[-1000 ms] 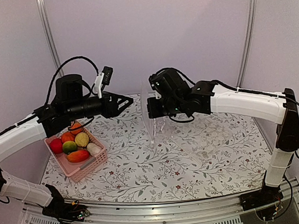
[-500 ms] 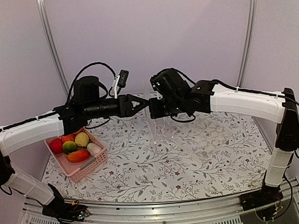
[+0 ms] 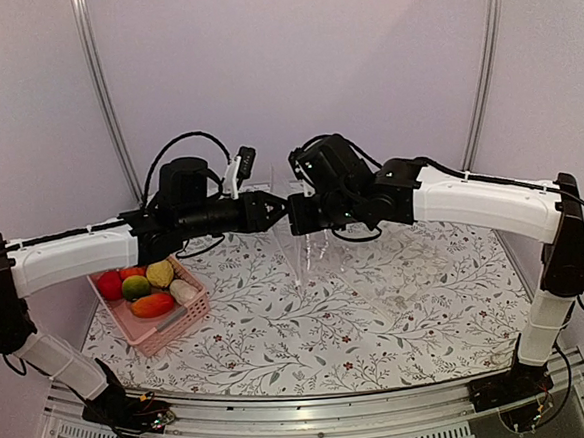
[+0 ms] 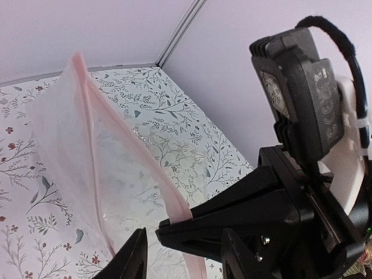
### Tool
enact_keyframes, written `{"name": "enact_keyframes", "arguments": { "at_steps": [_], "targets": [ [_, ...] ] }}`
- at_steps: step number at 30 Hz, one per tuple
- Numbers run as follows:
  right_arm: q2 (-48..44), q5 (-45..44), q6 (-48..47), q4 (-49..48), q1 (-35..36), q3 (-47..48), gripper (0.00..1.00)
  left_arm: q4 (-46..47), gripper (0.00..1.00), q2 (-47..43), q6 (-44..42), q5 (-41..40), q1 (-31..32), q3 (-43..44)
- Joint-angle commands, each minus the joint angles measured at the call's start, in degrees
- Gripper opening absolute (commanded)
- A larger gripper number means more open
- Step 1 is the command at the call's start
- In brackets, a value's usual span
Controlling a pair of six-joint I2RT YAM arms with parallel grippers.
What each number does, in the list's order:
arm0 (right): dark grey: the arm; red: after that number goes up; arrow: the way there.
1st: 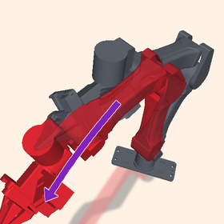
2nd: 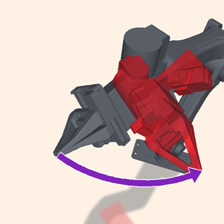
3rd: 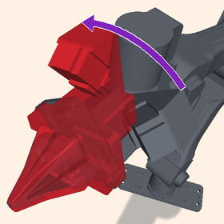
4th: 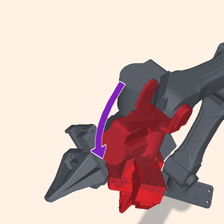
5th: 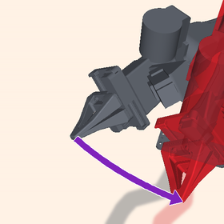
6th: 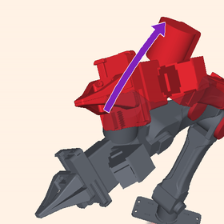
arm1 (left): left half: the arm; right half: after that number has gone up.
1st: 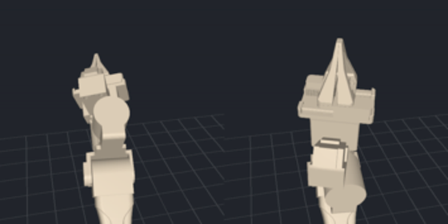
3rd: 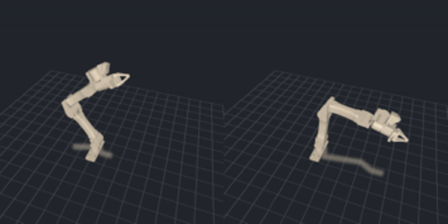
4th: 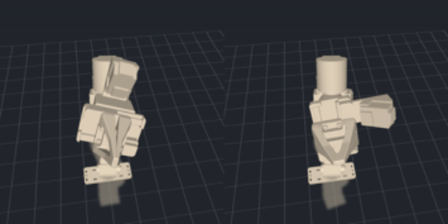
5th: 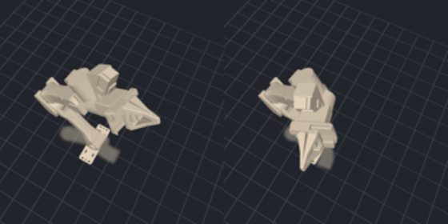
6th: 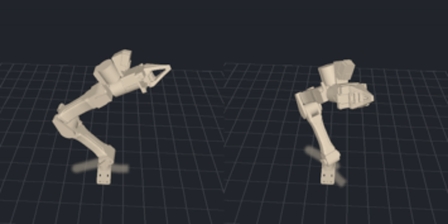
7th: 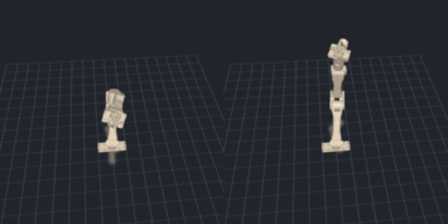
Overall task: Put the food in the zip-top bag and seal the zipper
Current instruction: Open the zipper food storage bag at the center of the board.
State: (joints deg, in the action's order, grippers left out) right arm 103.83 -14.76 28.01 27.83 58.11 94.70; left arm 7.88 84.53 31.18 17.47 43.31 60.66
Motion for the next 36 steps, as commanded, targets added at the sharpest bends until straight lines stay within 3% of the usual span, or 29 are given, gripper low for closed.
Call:
{"name": "enact_keyframes", "arguments": {
  "at_steps": [1, 8, 19, 29, 36],
  "targets": [
    [-2.3, 0.5, -0.5, -1.2, 0.2, -0.8, 0.0, -0.8, 0.42, -0.9, -0.3, -3.6, 0.5, -0.7],
    [-2.6, 0.4, -0.6, -2.0, 0.2, -1.0, 0.0, -12.6, 0.33, 2.1, -1.5, -10.1, 0.8, 3.6],
    [-2.9, 4.3, -4.5, -4.4, 2.3, 0.2, 0.0, -20.9, 0.31, 5.5, -2.8, -20.2, 1.7, 6.0],
    [0.0, 3.8, -1.4, -4.1, 2.9, 0.3, 0.0, -10.0, 0.32, 3.4, -0.1, -17.9, 1.8, 2.1],
    [0.5, 1.9, -0.7, -3.4, 2.9, -0.2, 0.0, -2.8, 0.33, 1.7, 1.1, -12.0, 1.8, -0.9]
  ]
}}
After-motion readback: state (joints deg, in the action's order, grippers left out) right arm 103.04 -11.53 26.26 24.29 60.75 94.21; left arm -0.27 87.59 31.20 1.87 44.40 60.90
